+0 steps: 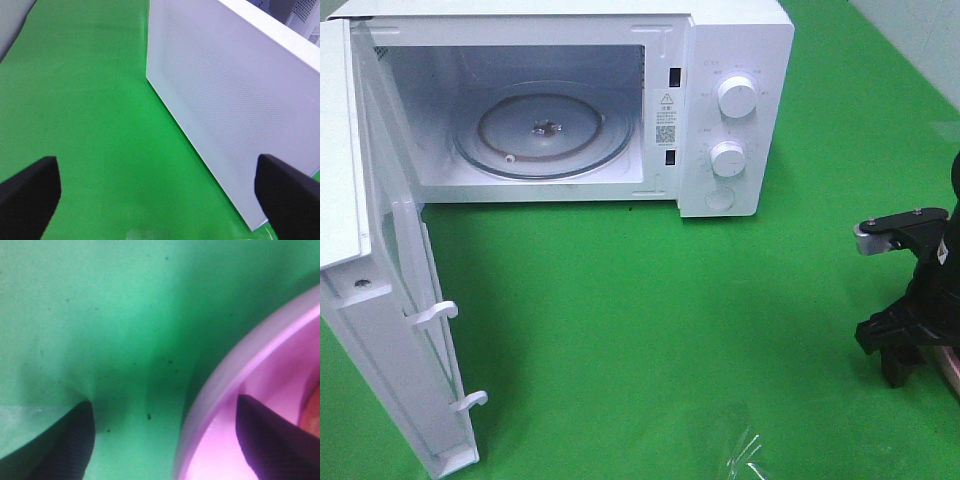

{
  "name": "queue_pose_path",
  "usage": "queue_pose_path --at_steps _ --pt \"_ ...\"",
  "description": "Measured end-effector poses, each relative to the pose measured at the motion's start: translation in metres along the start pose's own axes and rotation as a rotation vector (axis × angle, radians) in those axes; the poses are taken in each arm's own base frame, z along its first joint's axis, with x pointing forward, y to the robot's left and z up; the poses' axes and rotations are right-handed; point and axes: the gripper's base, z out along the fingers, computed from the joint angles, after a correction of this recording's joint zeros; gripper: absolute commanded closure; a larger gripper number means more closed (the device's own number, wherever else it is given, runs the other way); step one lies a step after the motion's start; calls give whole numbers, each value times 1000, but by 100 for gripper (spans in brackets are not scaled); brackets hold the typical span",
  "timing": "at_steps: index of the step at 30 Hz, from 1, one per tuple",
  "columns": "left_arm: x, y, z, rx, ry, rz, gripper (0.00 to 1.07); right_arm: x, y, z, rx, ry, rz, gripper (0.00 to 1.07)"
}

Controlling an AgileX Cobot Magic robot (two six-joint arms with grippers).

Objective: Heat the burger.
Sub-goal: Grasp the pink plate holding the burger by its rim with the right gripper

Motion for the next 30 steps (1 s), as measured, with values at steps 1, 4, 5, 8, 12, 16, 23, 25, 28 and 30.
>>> queue_pose_path --at_steps 1,4,5,8,12,16,23,25,28,30 --pt "0 0 0 0 0 0 9 0 0 0 -2 0 9 46" --pt "0 0 0 0 0 0 9 -1 0 0 -4 -7 22 58" --pt "0 0 0 0 0 0 9 -1 0 0 2 -13 31 72" --pt "0 0 0 0 0 0 9 -1 -1 0 13 -15 23 85" --pt "0 0 0 0 0 0 9 -1 -5 0 34 -6 22 107" --pt "0 0 0 0 0 0 9 1 -6 0 43 10 25 107" --pt "0 0 0 0 0 0 9 1 -6 0 50 12 34 107" --pt "0 0 0 0 0 0 9 1 -6 0 51 13 36 107" --pt "0 0 0 0 0 0 9 1 -6 -1 59 10 43 107" --pt "0 0 0 0 0 0 9 2 -6 -3 62 5 51 107"
